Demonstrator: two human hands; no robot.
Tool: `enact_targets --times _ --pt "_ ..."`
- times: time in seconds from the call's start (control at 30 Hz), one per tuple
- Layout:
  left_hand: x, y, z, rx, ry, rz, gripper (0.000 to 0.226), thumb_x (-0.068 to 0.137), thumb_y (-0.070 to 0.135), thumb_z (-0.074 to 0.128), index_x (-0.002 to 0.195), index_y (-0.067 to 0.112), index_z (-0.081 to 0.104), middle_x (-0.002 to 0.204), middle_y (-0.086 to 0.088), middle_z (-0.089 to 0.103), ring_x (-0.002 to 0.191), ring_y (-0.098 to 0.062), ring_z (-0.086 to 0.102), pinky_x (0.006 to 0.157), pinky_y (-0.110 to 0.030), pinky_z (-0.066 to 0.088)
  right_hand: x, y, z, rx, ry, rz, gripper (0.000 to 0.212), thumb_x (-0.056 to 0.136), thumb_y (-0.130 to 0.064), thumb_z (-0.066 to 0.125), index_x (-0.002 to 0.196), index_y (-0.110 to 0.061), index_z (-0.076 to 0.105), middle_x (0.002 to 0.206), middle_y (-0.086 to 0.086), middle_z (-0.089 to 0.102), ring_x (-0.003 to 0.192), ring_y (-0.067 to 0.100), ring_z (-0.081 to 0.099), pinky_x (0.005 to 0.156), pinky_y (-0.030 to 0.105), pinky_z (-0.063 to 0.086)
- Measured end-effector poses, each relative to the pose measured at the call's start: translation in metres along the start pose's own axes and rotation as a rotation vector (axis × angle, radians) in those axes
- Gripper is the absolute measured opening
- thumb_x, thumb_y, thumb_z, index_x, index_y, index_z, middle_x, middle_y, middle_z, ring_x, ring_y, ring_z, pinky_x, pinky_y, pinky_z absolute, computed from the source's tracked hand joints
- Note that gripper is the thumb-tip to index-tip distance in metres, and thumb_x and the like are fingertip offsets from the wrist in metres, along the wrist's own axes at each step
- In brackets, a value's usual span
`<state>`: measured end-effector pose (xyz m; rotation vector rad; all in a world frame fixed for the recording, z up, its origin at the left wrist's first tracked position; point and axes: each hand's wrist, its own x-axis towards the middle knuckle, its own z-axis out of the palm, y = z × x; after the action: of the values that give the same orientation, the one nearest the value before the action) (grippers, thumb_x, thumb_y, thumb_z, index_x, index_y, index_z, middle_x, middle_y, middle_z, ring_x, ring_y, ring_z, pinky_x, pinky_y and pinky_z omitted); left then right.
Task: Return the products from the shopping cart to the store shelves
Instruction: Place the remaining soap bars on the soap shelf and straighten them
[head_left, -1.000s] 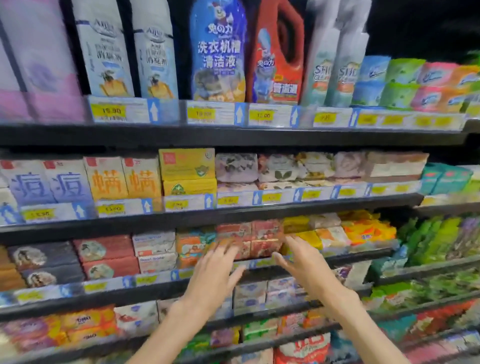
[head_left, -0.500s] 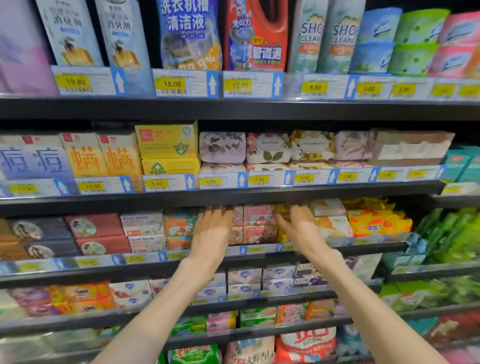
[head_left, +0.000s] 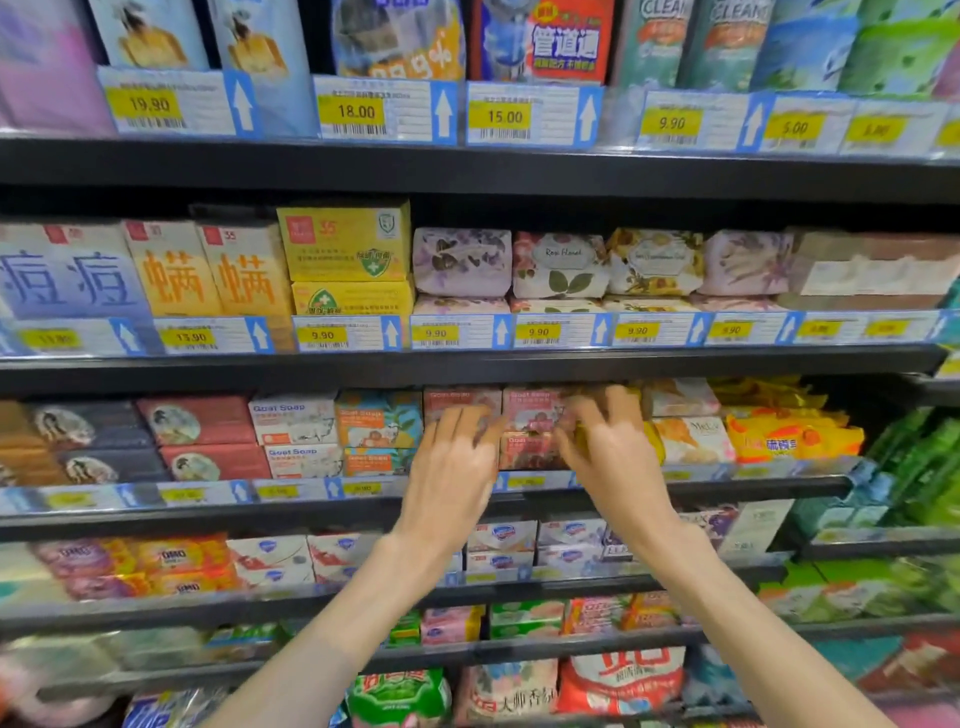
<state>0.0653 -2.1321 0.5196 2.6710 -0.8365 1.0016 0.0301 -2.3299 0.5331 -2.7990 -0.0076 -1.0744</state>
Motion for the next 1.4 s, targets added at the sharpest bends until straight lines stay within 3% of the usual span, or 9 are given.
enact_targets --times 0.07,0.13,0.3,0.57,0.8,0.93,1.0,1.1,1.4 --pt "-0.005 0.001 0.013 -0.022 -0.022 -0.02 0.057 0.08 0.016 0.076 0.134 0.016 0.059 0.124 -0.008 0.059 0.115 -0.03 0.055 0.094 -0.042 0.054 -0.005 -0.006 0.008 -0.035 -0.046 -0.13 0.031 0.092 -0.029 0.064 0.12 -0.017 0.064 0.117 0.007 0.054 0.109 0.027 0.053 0.069 0.036 0.058" --pt "-0.007 0.001 0.024 -0.031 -0.039 -0.068 0.05 0.084 0.018 0.072 0.133 0.015 0.059 0.126 -0.008 0.058 0.119 -0.03 0.053 0.093 -0.043 0.055 -0.006 -0.008 0.02 -0.09 -0.1 -0.201 0.035 0.094 -0.031 0.058 0.126 -0.02 0.063 0.12 0.007 0.056 0.114 0.028 0.051 0.076 0.039 0.058" --pt "-0.007 -0.001 0.031 -0.032 -0.037 -0.077 0.043 0.092 0.025 0.06 0.133 0.012 0.058 0.13 -0.01 0.056 0.123 -0.03 0.051 0.096 -0.043 0.053 -0.005 -0.007 0.032 -0.112 -0.126 -0.198 0.039 0.095 -0.033 0.054 0.132 -0.021 0.059 0.121 0.008 0.056 0.116 0.03 0.048 0.082 0.041 0.056" --pt "-0.015 -0.003 0.027 -0.079 -0.063 -0.12 0.042 0.093 0.03 0.061 0.132 0.015 0.059 0.127 -0.007 0.057 0.124 -0.027 0.051 0.095 -0.039 0.054 -0.01 -0.004 0.03 -0.049 -0.14 -0.198 0.043 0.096 -0.033 0.056 0.137 -0.02 0.056 0.123 0.008 0.054 0.115 0.029 0.049 0.089 0.043 0.052" --pt "0.018 0.012 0.008 -0.086 0.04 -0.069 0.041 0.09 0.016 0.065 0.131 0.015 0.06 0.125 -0.008 0.058 0.116 -0.03 0.051 0.094 -0.041 0.05 0.0 0.016 0.011 0.328 0.018 0.195 0.03 0.098 -0.027 0.059 0.122 -0.01 0.053 0.119 0.008 0.05 0.11 0.023 0.048 0.09 0.03 0.045" --pt "0.045 0.021 0.008 -0.016 -0.05 -0.08 0.029 0.091 0.014 0.068 0.119 0.01 0.066 0.116 -0.014 0.066 0.107 -0.038 0.061 0.088 -0.047 0.051 0.023 0.023 0.011 0.318 -0.193 0.399 0.033 0.097 -0.036 0.059 0.098 -0.004 0.056 0.098 0.012 0.057 0.093 0.031 0.057 0.076 0.036 0.046" --pt "0.057 0.026 0.006 -0.046 -0.215 -0.198 0.027 0.097 0.017 0.058 0.123 0.011 0.065 0.122 -0.014 0.065 0.113 -0.041 0.061 0.1 -0.05 0.043 0.033 0.022 0.009 0.281 -0.304 0.474 0.034 0.098 -0.037 0.056 0.094 -0.003 0.058 0.094 0.012 0.06 0.089 0.032 0.06 0.074 0.038 0.048" --pt "0.066 0.029 0.009 -0.007 -0.365 -0.295 0.026 0.102 0.014 0.05 0.124 0.011 0.063 0.128 -0.014 0.064 0.119 -0.039 0.057 0.104 -0.046 0.037 0.035 0.021 0.009 0.308 -0.285 0.46 0.032 0.099 -0.034 0.056 0.095 -0.003 0.061 0.094 0.011 0.066 0.087 0.029 0.063 0.073 0.038 0.051" --pt "0.057 0.03 0.008 -0.05 -0.277 -0.303 0.031 0.106 0.03 0.044 0.127 0.015 0.061 0.135 -0.01 0.059 0.133 -0.036 0.046 0.118 -0.051 0.024 0.029 0.024 0.01 0.395 -0.2 0.401 0.03 0.097 -0.034 0.059 0.102 -0.006 0.067 0.096 0.005 0.07 0.089 0.025 0.066 0.078 0.041 0.055"
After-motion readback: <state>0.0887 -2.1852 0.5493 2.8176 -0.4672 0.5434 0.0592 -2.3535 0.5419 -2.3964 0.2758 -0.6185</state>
